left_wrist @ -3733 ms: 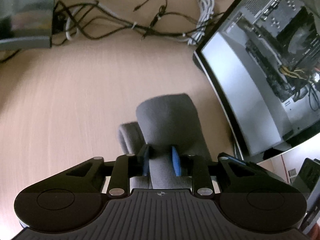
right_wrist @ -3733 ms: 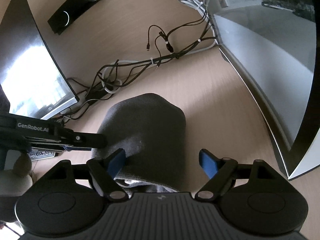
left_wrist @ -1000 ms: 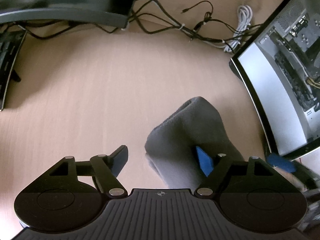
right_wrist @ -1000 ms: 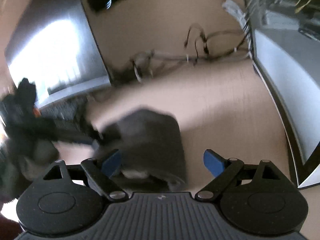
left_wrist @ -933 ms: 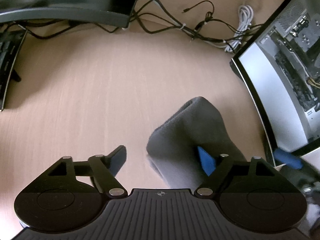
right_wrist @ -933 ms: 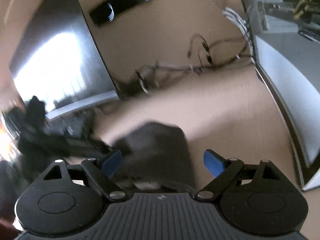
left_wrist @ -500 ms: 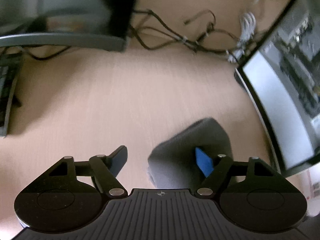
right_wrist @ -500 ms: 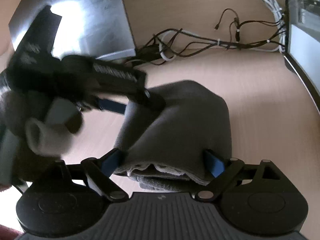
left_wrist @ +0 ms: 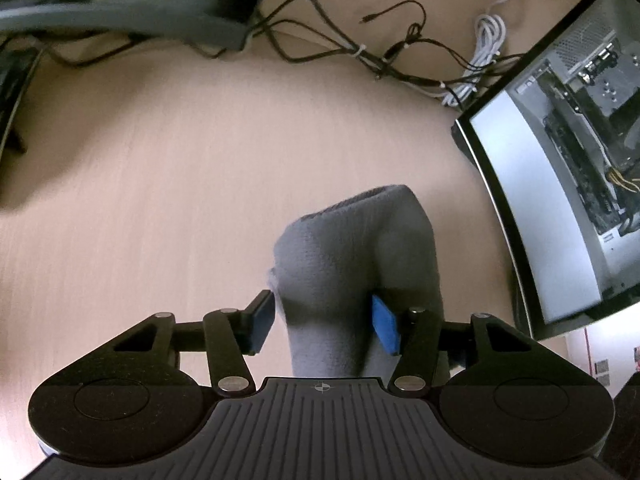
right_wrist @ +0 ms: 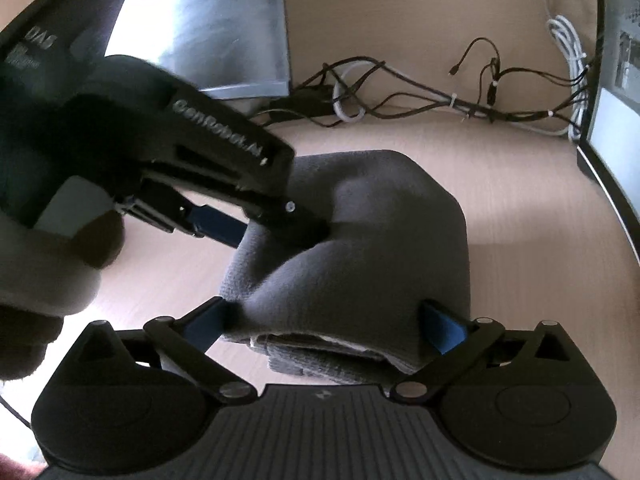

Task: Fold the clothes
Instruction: 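Squeeze the grey bundle with the left gripper while the right gripper pinches its base, then set the grey bundle down on the desk and open both grippers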

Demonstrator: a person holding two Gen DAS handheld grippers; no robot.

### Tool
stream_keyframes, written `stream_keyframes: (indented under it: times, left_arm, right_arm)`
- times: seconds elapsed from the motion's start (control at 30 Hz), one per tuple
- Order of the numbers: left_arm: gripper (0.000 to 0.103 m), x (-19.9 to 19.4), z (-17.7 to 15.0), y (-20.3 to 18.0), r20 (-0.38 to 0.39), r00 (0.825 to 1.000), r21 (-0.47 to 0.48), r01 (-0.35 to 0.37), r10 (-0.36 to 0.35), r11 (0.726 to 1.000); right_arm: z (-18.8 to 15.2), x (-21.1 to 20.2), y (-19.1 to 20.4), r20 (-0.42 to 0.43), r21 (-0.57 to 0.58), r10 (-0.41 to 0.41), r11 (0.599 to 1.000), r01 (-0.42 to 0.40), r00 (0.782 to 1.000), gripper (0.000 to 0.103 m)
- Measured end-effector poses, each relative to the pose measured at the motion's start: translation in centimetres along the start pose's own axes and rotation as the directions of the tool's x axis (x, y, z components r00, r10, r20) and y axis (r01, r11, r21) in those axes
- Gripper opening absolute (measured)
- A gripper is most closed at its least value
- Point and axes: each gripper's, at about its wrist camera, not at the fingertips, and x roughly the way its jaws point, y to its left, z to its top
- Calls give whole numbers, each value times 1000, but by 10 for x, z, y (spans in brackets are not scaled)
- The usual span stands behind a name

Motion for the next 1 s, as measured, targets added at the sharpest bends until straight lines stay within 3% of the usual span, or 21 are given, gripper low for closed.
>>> stream_keyframes:
  times: [0.13,0.3,0.4,0.53,0.63,0.73,0.87,1.0]
  left_arm:
    - [63,7,10,-5,4,1000,23,-21,21,1000]
    - [62,3,14,-9,23,999,69,-40,38,997]
    - [58,-14,15,-11,57,997,95,-48,43,994]
    - [58,-48,15,-21,132,990,171,30,-53,985]
    - [59,-42,17,-26,99,991,229,68,-93,971]
    - [59,-13,17,-19,22,998,243,48,-56,969]
    - [71,4,11,4,-19,996,214,88,-86,973]
    - [74,-3,13,19,-8,994,160,113,-113,981]
  right_arm:
    - [11,10,-6,5,9,-30,1000,30,1000,102]
    - [18,17,5,-31,31,-74,997,75,997,103]
    - [12,18,18,-45,-15,-127,992,126,991,103]
    - [2,22,23,-57,-56,-196,980,193,979,102]
    - [5,11,16,-38,40,-183,982,185,982,102]
    - [3,-5,11,-32,131,-199,971,202,979,102]
    - [-7,-30,4,-31,260,-247,934,247,968,102]
    - [-18,-56,-3,-35,379,-293,881,284,955,102]
